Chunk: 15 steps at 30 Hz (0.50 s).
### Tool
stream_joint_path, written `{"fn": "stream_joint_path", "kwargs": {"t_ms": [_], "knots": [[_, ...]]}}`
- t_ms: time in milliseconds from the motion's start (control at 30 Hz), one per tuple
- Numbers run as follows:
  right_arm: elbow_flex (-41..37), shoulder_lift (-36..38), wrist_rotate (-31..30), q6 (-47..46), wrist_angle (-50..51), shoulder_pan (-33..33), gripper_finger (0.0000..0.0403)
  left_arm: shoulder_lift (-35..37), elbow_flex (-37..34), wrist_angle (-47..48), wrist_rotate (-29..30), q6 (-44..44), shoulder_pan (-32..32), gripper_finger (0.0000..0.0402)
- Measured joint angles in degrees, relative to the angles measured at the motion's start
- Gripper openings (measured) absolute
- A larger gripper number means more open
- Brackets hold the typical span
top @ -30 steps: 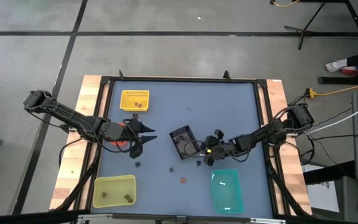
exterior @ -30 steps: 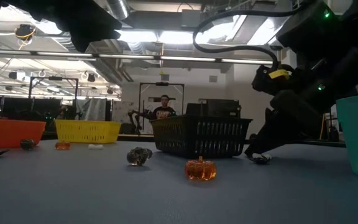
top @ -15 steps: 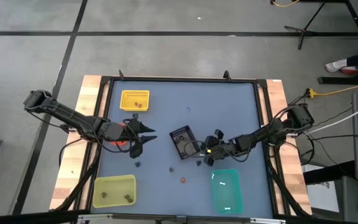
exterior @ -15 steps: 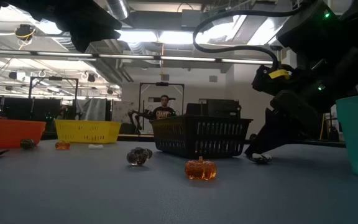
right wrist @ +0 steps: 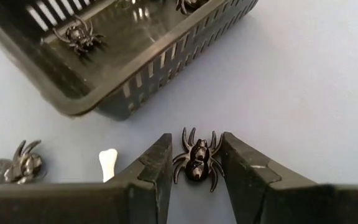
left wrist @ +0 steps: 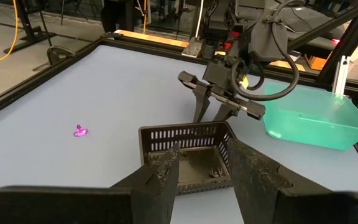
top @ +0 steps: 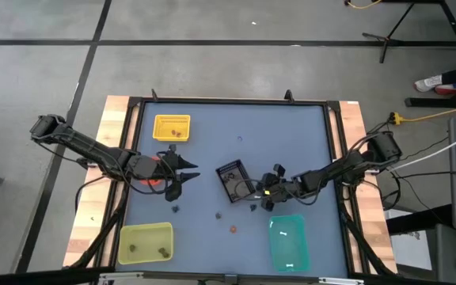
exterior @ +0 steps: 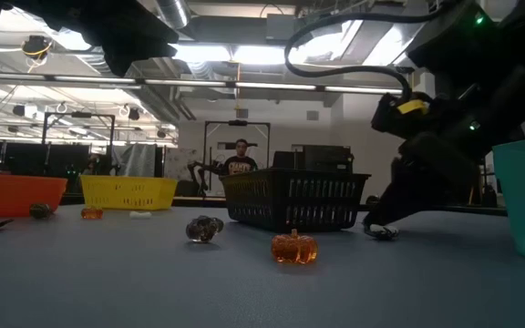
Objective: Sort Halloween decoration
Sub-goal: Put the black spider toy into the black bin
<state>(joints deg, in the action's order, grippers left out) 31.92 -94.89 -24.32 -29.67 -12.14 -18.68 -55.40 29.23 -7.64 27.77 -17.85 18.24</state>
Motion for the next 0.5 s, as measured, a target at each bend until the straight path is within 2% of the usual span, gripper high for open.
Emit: {"fn": "stream_joint_path", "kwargs": {"t_ms": [500], "knots": [[0.0, 7.9, -0.2, 1.6, 5.8, 0.0, 0.0120, 0.0, 0.0, 0.0, 0.0, 0.0, 0.0, 0.0121]]}}
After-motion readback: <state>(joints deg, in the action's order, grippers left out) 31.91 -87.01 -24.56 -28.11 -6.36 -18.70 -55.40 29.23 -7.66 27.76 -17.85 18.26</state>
